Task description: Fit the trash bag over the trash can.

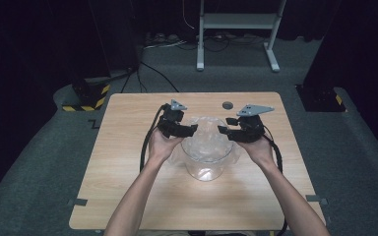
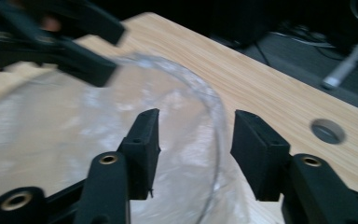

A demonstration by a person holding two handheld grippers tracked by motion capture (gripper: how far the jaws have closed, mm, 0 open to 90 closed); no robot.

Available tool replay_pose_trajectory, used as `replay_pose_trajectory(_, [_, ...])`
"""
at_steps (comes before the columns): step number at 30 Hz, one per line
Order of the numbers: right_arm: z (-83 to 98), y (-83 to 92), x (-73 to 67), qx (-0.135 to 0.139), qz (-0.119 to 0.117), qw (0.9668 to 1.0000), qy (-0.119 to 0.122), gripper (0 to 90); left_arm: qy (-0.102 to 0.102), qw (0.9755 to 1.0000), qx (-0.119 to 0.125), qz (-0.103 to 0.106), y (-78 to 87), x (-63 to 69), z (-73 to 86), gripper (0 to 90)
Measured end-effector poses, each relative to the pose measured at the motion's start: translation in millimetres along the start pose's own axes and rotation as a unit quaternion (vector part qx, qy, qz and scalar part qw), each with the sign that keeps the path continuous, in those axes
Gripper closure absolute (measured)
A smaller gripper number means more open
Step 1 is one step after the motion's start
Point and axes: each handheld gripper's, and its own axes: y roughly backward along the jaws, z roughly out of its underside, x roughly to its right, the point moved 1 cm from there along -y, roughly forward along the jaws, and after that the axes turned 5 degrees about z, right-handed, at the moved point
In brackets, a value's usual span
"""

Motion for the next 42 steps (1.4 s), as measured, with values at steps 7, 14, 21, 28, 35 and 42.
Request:
replay_pose_trajectory(7, [5.9, -14.8, 4.2, -0.07, 0.067, 0.9952, 0.018, 54.8, 0.013, 0.9991, -0.039, -0.009, -2.1, -8.5, 18.8, 45.4])
replay_pose_trajectory(14, [7.5, -4.8, 5.1, -0.041, 0.038, 0.9984, -0.011, 48.9, 0.037, 0.9991, 0.005, 0.022, 6.4, -5.3, 25.0, 36.5])
replay_pose_trajectory(21, [17.4, 14.4, 7.2, 0.008, 0.011, 0.9988, -0.047, 54.1, 0.05, 0.9962, 0.06, 0.037, 27.9, -4.5, 33.9, 32.5])
replay_pose_trajectory(28, [28.8, 26.3, 9.8, 0.041, 0.011, 0.9971, -0.063, 60.8, 0.083, 0.988, 0.13, 0.004, 47.3, -10.5, 59.1, 33.5])
replay_pose_trajectory(35, [36.6, 29.9, 11.2, 0.043, 0.011, 0.9967, -0.068, 62.5, 0.12, 0.9804, 0.152, -0.037, 53.2, -14.0, 83.3, 34.1])
replay_pose_trajectory(42, [38.3, 29.4, 8.8, 0.043, 0.005, 0.9969, -0.065, 63.2, 0.166, 0.9782, 0.111, -0.058, 28.2, -21.0, 97.6, 34.8])
